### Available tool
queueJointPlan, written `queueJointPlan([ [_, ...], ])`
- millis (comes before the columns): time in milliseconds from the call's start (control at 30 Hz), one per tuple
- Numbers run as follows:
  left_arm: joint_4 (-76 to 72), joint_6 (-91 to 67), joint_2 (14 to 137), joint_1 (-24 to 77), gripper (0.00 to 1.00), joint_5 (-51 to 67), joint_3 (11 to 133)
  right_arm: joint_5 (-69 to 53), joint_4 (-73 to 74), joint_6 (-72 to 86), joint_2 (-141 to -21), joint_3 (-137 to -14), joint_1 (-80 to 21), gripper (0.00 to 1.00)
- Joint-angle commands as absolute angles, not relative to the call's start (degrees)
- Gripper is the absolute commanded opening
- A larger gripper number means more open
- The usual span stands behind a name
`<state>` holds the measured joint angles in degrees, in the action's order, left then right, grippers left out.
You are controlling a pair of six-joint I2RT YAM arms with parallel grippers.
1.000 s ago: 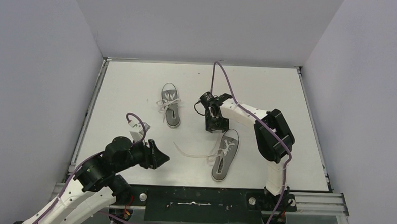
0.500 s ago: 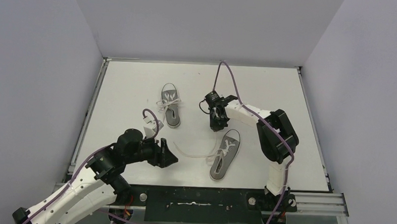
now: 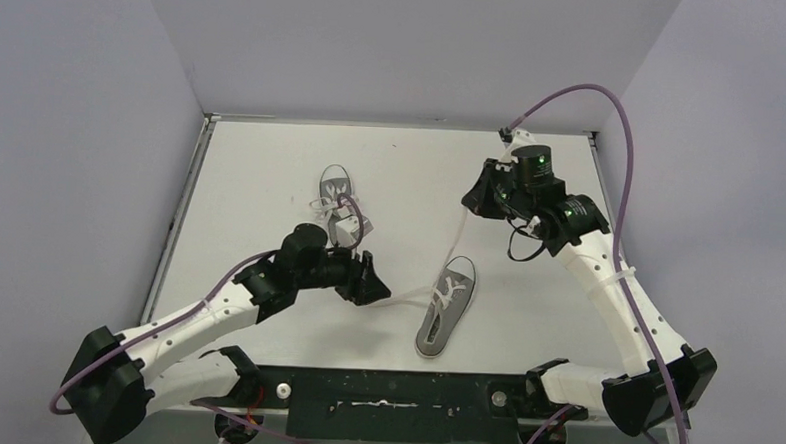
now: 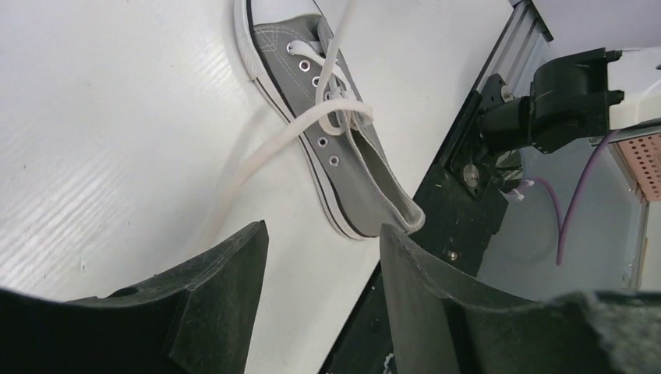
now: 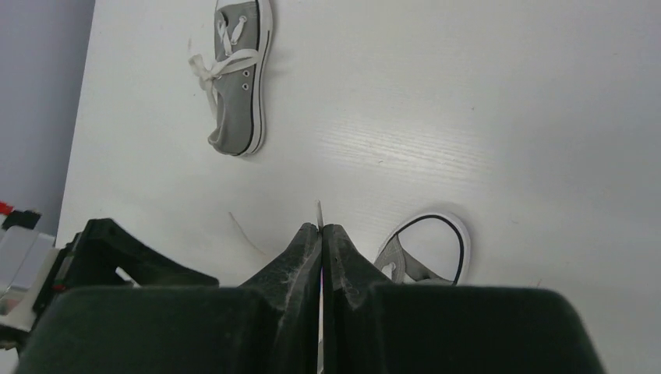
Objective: Tie the shoes
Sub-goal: Wrap the shoelace around the shoelace.
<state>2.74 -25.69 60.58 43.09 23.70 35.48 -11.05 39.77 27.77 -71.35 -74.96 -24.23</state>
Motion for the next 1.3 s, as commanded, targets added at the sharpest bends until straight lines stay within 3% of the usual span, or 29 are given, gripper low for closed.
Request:
queueJointPlan([
  [0,-12.7,-21.5,69.1,42.9,0.54,29.6,39.3,-17.2,40.3,28.3,-71.0,-72.9,-23.5,0.00],
  [233,-22.7,-17.8,86.2,43.3,0.63,41.9,44.9,-19.5,42.2,28.6,-67.6,-70.6,-21.5,0.00],
  [733,-41.6,-26.0,106.1,45.0,0.61,46.0,48.1,-25.4,42.6,28.5,-65.5,-70.1,-20.2,0.00],
  [900,-44.8,-29.0,109.5,44.9,0.47,47.1,49.0,-28.0,43.7,27.4,-65.4,-71.4,-20.1,0.00],
  [1000,-47.9,-32.5,110.5,44.1,0.23,49.6,49.1,-32.7,44.1,25.7,-64.4,-70.8,-20.1,0.00],
  [1067,-50.9,-35.8,110.2,43.2,0.13,51.2,48.3,-37.4,44.0,23.2,-63.4,-69.0,-20.1,0.00],
  [1167,-53.9,-39.5,108.7,42.3,0.03,52.7,47.2,-44.0,39.0,21.4,-61.2,-63.5,-20.2,0.00],
  [1267,-53.4,-41.2,107.3,42.4,0.00,53.6,46.9,-48.9,27.7,24.8,-58.3,-55.7,-21.0,0.00],
])
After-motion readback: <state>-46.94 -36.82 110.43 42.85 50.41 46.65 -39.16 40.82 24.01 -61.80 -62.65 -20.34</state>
